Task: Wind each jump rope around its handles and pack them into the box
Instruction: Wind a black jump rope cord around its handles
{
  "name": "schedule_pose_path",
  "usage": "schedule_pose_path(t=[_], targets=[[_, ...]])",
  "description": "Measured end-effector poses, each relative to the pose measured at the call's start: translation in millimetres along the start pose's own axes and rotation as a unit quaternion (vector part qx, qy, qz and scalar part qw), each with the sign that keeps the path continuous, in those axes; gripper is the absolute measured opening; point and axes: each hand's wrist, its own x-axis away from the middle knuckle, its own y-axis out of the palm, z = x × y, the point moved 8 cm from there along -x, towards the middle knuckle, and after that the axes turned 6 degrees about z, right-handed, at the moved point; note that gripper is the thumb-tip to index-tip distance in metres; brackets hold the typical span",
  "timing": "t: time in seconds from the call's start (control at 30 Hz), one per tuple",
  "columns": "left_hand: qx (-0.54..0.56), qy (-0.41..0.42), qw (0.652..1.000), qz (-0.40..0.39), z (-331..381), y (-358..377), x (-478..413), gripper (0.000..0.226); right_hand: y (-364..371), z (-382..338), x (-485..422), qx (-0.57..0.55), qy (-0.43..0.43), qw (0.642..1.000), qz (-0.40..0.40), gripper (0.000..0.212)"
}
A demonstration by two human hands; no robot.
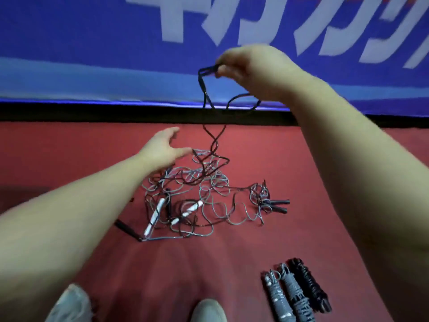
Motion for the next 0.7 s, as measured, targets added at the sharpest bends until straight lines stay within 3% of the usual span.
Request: schedule_pose_path(t=[0.1, 0.17, 0.3, 0.4, 0.47, 0.53, 0.6, 0.67, 0.7], targets=[[0.061, 0.031, 0.997, 0.041, 39, -56, 4, 0.075, -70, -39, -18, -0.053, -0.037, 0.995, 0.070, 0.028], [0.097, 0.038, 0.993, 0.046, 55, -79, 9, 0.066, -110, -64, -18, -0.103, -0.059, 0.988, 0.101, 0.027], [0.059, 0.044, 0.997, 0.017, 67, -91, 31, 0.036, -175, -90, -9, -0.185, -0.053, 0.965, 0.177, 0.025], [0.051, 0.039, 0.997, -0.050, 66, -77, 55, 0.034, -208, -97, 3, -0.226, -0.023, 0.948, 0.223, 0.023], [0.004, 0.048, 0.997, -0.064, 67, -66, 65, 0.044, -216, -99, 10, -0.243, -0.006, 0.944, 0.223, 0.027], [-0.044, 0.068, 0.997, -0.006, 73, -66, 68, 0.058, -215, -96, 12, -0.276, 0.010, 0.937, 0.215, 0.029], [0.029, 0.076, 0.997, 0.019, 81, -64, 67, 0.058, -210, -90, 8, -0.319, 0.019, 0.923, 0.214, 0.029], [0.122, 0.068, 0.989, -0.057, 92, -49, 67, 0.047, -203, -83, -4, -0.377, 0.035, 0.900, 0.214, 0.032], [0.118, 0.073, 0.986, -0.091, 96, -40, 64, 0.046, -200, -79, -13, -0.412, 0.041, 0.886, 0.208, 0.035]])
